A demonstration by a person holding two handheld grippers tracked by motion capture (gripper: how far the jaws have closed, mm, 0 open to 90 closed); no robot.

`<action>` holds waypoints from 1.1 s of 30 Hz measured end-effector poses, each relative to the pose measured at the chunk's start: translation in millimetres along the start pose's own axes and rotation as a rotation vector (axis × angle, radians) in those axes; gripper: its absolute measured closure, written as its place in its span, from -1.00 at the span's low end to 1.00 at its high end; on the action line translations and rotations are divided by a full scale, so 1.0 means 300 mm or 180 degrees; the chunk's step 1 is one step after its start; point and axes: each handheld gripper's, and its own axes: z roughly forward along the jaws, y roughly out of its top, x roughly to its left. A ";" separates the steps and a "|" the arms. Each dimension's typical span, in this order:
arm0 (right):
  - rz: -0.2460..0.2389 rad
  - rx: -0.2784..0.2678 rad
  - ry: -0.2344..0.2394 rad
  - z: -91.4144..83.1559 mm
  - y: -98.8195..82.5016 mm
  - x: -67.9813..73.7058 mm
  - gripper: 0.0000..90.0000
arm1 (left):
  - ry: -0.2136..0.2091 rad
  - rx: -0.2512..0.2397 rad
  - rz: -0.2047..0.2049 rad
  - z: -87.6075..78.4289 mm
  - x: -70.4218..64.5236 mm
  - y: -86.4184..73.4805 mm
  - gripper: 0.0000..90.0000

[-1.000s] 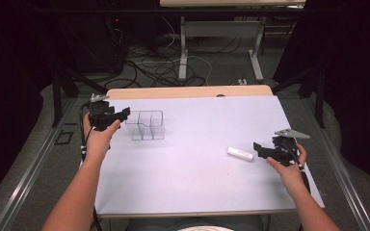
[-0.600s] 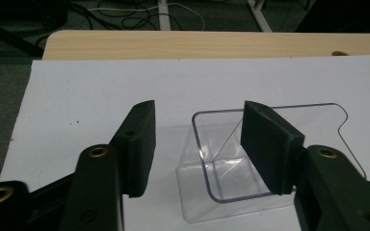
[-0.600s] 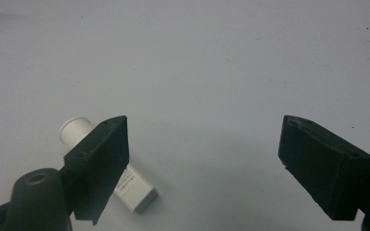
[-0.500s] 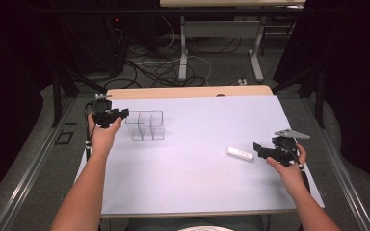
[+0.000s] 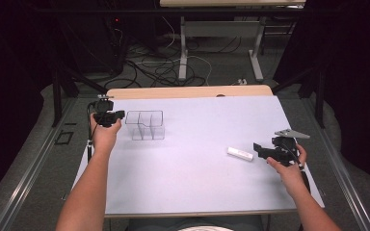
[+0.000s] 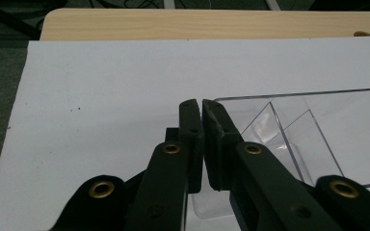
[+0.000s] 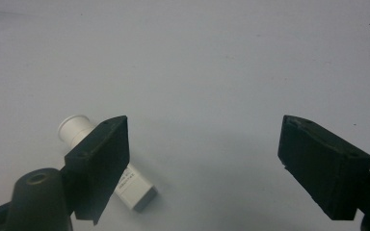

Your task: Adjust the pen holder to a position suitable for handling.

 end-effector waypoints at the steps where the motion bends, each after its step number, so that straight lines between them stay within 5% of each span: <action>1: 0.0000 0.0000 0.0000 0.000 0.000 0.000 -0.60 | -0.0005 0.0006 -0.0001 0.004 0.001 0.000 0.96; 12: 0.0018 0.0030 0.0005 0.002 -0.003 -0.003 -0.60 | 0.0040 0.0198 0.0043 0.038 -0.011 -0.011 0.99; 22: 0.0021 0.0035 0.0013 0.007 -0.003 -0.001 -0.59 | -0.0021 0.0178 0.0041 0.043 -0.014 -0.018 1.00; 33: 0.0014 0.0049 0.0026 0.009 -0.003 0.002 -0.59 | -0.0171 0.0188 0.0090 0.048 -0.089 -0.030 1.00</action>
